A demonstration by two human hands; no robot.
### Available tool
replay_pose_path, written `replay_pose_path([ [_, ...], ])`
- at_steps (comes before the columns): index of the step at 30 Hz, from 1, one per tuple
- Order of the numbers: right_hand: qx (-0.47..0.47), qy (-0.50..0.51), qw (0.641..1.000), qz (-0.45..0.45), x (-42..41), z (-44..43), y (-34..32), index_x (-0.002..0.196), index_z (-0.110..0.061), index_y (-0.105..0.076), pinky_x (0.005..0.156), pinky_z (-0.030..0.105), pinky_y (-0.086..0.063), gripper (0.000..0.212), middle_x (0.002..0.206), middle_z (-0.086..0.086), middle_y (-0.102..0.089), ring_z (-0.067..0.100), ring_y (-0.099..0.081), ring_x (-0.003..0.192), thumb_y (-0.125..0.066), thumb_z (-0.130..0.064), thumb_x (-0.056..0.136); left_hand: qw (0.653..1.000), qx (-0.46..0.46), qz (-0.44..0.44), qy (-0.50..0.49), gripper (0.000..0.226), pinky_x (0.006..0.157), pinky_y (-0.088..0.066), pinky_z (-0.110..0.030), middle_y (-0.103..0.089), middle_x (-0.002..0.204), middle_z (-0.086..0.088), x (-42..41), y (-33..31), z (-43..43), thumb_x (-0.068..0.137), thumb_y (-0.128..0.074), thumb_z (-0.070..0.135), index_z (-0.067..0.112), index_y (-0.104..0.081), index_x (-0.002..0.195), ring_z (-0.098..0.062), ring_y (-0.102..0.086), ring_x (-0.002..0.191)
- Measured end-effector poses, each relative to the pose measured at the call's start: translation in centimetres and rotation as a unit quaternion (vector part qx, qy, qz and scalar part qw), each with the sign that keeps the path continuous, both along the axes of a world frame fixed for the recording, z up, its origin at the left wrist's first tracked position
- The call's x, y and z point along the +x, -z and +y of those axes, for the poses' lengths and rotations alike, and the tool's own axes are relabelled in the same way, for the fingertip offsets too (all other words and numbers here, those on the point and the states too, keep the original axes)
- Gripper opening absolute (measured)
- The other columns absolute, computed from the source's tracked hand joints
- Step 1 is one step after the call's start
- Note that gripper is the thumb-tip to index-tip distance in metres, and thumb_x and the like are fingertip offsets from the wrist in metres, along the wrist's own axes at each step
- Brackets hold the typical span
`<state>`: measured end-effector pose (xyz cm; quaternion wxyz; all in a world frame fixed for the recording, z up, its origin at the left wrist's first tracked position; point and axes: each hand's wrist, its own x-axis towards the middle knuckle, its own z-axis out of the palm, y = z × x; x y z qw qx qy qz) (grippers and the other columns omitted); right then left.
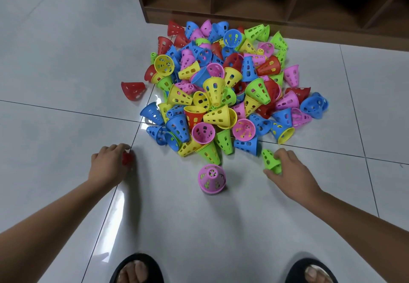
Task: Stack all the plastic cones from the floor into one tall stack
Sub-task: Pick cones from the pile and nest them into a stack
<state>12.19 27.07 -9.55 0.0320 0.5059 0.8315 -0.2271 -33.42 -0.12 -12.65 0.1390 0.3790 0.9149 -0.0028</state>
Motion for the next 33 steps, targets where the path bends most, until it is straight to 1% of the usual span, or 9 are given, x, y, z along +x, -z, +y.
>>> replay_pose_path([
  [3, -0.04, 0.037, 0.999, 0.0, -0.1, -0.6, -0.4, 0.129, -0.022, -0.044, 0.073, 0.037, -0.045, 0.062, 0.12, 0.006, -0.055, 0.037, -0.064, 0.102, -0.083, -0.037, 0.082, 1.0, 0.012, 0.003, 0.011, 0.048, 0.097, -0.039, -0.05, -0.072, 0.124, 0.002, 1.3, -0.1, -0.2, 0.09, -0.074, 0.026, 0.032, -0.063, 0.136, -0.031, -0.059, 0.118],
  [8, -0.125, 0.075, 0.989, -0.029, -0.7, -0.9, -0.9, 0.153, -0.027, -0.031, 0.087, 0.041, -0.05, 0.09, 0.137, 0.013, -0.052, 0.036, -0.059, 0.12, -0.08, -0.03, 0.077, 0.993, 0.104, -0.014, 0.052, 0.036, 0.094, -0.041, -0.048, -0.074, 0.112, 0.007, 4.7, -2.1, 1.0, 0.091, -0.079, 0.037, 0.033, -0.067, 0.124, -0.029, -0.068, 0.103],
  [12, -0.155, 0.082, 0.984, -0.004, -1.2, -1.7, -1.7, 0.157, -0.028, -0.035, 0.093, 0.036, -0.047, 0.091, 0.139, 0.008, -0.052, 0.027, -0.056, 0.125, -0.08, -0.031, 0.078, 0.976, 0.181, -0.083, 0.089, 0.041, 0.084, -0.055, -0.04, -0.074, 0.106, 0.012, 7.7, -5.1, 2.7, 0.083, -0.079, 0.036, 0.034, -0.065, 0.122, -0.022, -0.072, 0.09],
  [15, -0.164, 0.085, 0.981, 0.052, -2.2, -2.6, -3.1, 0.15, -0.03, -0.046, 0.09, 0.031, -0.043, 0.079, 0.129, -0.001, -0.056, 0.018, -0.058, 0.115, -0.081, -0.029, 0.078, 0.957, 0.231, -0.154, 0.086, 0.042, 0.083, -0.059, -0.035, -0.071, 0.111, 0.019, 10.0, -7.7, 4.1, 0.087, -0.084, 0.033, 0.038, -0.065, 0.124, -0.009, -0.071, 0.097],
  [17, -0.158, 0.08, 0.979, 0.106, -2.9, -3.2, -4.4, 0.13, -0.033, -0.059, 0.084, 0.031, -0.046, 0.055, 0.118, -0.006, -0.06, 0.012, -0.061, 0.104, -0.08, -0.029, 0.08, 0.941, 0.27, -0.183, 0.085, 0.043, 0.085, -0.056, -0.027, -0.071, 0.114, 0.022, 11.5, -9.6, 4.9, 0.088, -0.086, 0.036, 0.04, -0.064, 0.125, -0.001, -0.069, 0.104],
  [21, -0.15, 0.084, 0.966, 0.194, -4.1, -4.4, -6.9, 0.109, -0.035, -0.063, 0.073, 0.026, -0.047, 0.03, 0.101, -0.01, -0.066, 0.005, -0.062, 0.09, -0.08, -0.031, 0.085, 0.893, 0.347, -0.275, 0.08, 0.043, 0.091, -0.055, -0.017, -0.07, 0.117, 0.023, 14.7, -14.0, 6.5, 0.089, -0.087, 0.031, 0.038, -0.065, 0.125, -0.005, -0.068, 0.111],
  [24, -0.179, 0.099, 0.943, 0.262, -4.7, -4.8, -8.6, 0.105, -0.038, -0.066, 0.077, 0.029, -0.052, 0.023, 0.095, -0.013, -0.071, 0.005, -0.065, 0.087, -0.08, -0.032, 0.088, 0.867, 0.374, -0.313, 0.101, 0.041, 0.095, -0.054, -0.02, -0.072, 0.118, 0.015, 16.6, -16.0, 6.9, 0.091, -0.086, 0.027, 0.032, -0.066, 0.125, -0.014, -0.069, 0.113],
  [28, -0.208, 0.087, 0.91, 0.349, -5.5, -5.3, -10.8, 0.102, -0.033, -0.07, 0.084, 0.035, -0.058, 0.011, 0.092, -0.008, -0.071, 0.012, -0.068, 0.09, -0.077, -0.031, 0.094, 0.863, 0.36, -0.328, 0.13, 0.043, 0.095, -0.055, -0.02, -0.072, 0.119, 0.016, 18.1, -15.8, 6.9, 0.09, -0.087, 0.027, 0.031, -0.065, 0.128, -0.013, -0.069, 0.114],
  [33, -0.22, 0.045, 0.888, 0.402, -6.6, -6.6, -13.1, 0.114, -0.032, -0.069, 0.096, 0.042, -0.058, 0.02, 0.106, -0.006, -0.076, 0.014, -0.069, 0.103, -0.074, -0.036, 0.095, 0.87, 0.323, -0.34, 0.149, 0.042, 0.098, -0.056, -0.027, -0.071, 0.12, 0.017, 19.1, -12.8, 6.4, 0.088, -0.088, 0.026, 0.031, -0.066, 0.123, -0.013, -0.069, 0.114],
])
